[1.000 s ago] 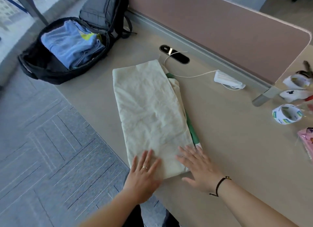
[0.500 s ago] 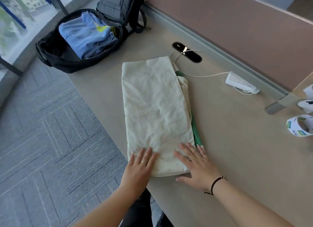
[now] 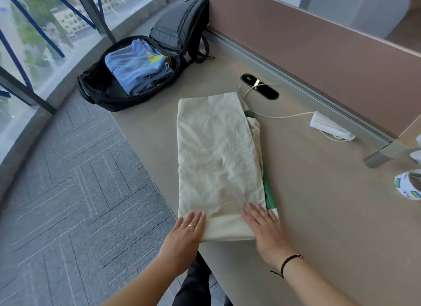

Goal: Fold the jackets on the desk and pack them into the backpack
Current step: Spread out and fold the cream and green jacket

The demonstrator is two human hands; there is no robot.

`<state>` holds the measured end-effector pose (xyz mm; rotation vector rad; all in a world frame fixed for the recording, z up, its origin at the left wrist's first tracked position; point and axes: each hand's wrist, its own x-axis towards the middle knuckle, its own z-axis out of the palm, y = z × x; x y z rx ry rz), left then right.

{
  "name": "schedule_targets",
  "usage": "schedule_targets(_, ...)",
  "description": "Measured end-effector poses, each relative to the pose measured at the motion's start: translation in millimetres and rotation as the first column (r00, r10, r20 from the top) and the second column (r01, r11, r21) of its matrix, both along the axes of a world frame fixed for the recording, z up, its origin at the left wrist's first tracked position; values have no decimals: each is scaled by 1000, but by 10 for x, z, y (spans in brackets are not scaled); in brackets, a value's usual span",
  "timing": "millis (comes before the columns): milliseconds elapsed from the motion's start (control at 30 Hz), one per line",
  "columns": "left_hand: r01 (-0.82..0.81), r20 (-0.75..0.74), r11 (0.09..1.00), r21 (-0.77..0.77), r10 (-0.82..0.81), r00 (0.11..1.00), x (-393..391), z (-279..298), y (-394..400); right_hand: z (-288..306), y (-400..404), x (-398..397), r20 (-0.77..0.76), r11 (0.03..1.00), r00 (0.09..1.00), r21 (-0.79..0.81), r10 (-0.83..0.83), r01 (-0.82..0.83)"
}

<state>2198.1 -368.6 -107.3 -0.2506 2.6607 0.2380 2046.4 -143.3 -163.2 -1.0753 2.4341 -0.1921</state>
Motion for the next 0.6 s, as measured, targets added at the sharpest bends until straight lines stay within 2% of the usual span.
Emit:
schedule_targets(33, -3, -5, 1000, 28, 3, 1000, -16, 29, 6, 53, 9, -22, 35, 1000, 999, 1, 20, -20)
schedule_targets(167, -94, 204, 976, 198, 53, 978, -200, 357, 16, 369, 18, -96, 217, 996, 975, 63, 54, -69)
schedule_targets(300, -145, 298, 952, 268, 61, 952, -294, 707, -79, 731, 35, -143, 414, 977, 910, 180, 32, -116)
schedule_targets(467, -124, 298, 928, 350, 16, 955, -325, 1260, -163, 1188, 49, -206, 499, 912, 863, 313, 81, -267)
schedule_targets(600, -109, 340, 908, 403, -38, 940, -347, 1750, -356, 1901, -23, -346, 555, 880, 810, 272, 187, -389)
